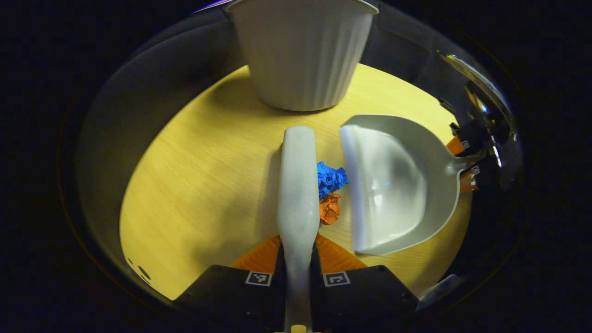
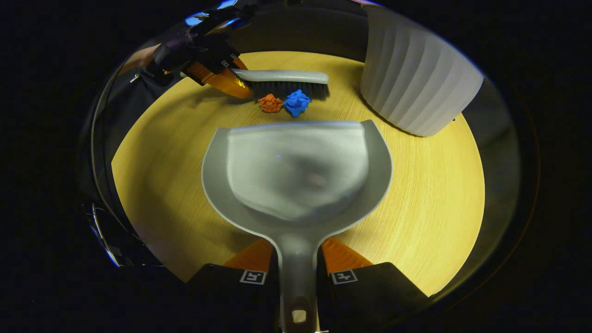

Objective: Pick up the small broom and dustpan from the desktop, sweep the trash into the dustpan with the broom, and then empty the trash into the garbage bin.

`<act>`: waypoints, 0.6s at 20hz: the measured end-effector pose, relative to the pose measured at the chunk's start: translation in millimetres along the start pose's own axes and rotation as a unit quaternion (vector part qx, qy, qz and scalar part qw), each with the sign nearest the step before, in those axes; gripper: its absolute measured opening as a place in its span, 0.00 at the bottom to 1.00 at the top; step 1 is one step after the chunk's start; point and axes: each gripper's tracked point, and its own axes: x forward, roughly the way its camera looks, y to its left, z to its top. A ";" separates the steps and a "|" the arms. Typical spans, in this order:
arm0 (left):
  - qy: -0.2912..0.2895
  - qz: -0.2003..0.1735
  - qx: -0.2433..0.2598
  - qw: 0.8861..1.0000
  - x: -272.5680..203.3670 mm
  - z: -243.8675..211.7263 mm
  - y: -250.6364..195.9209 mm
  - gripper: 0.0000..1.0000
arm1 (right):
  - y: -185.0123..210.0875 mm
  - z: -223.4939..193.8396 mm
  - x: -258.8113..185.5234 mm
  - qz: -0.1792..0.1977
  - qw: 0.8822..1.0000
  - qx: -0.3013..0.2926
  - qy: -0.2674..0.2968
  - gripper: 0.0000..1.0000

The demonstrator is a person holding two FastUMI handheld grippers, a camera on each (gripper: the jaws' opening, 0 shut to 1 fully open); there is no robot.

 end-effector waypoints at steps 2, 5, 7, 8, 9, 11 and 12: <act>0.007 -0.031 -0.003 0.999 -0.6 2.1 -25.7 0.26 | -0.9 -2.9 3.4 0.001 1.000 0.002 -0.002 0.32; 0.018 -0.066 -0.014 0.998 -6.5 4.2 -51.7 0.28 | -3.0 -5.9 6.0 0.001 1.000 0.003 -0.004 0.36; 0.022 -0.097 -0.025 0.995 -13.3 3.4 -67.9 0.27 | -3.8 -9.1 6.8 0.001 1.000 0.003 -0.009 0.36; 0.026 -0.109 -0.028 0.993 -16.0 2.7 -73.8 0.26 | -4.0 -10.4 7.1 0.001 1.000 0.003 -0.012 0.36; 0.029 -0.107 -0.028 0.993 -17.1 2.0 -76.8 0.26 | -4.5 -12.2 9.4 0.002 1.000 0.003 -0.013 0.36; 0.022 -0.087 -0.043 0.995 -20.4 2.3 -72.9 0.26 | -7.2 -15.7 12.5 0.002 1.000 0.004 -0.015 0.36; 0.012 -0.079 -0.061 0.995 -23.3 3.8 -73.1 0.26 | -8.4 -16.5 12.3 0.002 1.000 0.006 -0.018 0.36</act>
